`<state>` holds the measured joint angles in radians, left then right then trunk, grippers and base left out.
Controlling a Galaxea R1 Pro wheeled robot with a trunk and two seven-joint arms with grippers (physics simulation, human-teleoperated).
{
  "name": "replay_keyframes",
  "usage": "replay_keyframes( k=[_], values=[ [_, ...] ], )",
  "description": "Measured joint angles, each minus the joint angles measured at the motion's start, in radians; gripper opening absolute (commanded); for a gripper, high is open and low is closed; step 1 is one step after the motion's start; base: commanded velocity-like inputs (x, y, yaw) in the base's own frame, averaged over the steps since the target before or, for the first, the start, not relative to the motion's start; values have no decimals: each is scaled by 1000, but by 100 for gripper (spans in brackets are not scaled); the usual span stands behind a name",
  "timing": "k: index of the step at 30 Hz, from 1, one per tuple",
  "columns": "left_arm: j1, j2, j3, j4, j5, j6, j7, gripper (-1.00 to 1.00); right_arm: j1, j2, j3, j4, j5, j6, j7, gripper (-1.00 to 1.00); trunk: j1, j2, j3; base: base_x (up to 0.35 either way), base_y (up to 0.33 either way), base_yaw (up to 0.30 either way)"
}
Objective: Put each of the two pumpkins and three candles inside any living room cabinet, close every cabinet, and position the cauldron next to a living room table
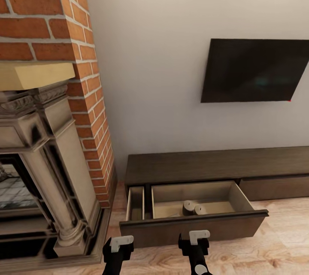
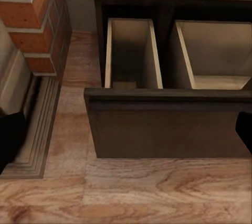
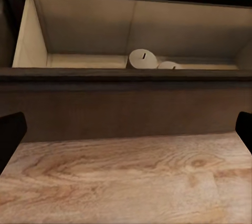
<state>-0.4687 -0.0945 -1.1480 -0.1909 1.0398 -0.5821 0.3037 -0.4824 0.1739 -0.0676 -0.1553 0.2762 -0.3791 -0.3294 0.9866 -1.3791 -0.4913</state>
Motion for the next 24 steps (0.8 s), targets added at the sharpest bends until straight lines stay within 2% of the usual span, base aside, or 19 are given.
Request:
replay_keyframes(
  k=[24],
  values=[
    [0, -3, 0, 0, -1, -5, 0, 100, 0, 0, -4, 1, -10, -4, 12, 100, 92, -168, -75, 0, 0, 0]
  ],
)
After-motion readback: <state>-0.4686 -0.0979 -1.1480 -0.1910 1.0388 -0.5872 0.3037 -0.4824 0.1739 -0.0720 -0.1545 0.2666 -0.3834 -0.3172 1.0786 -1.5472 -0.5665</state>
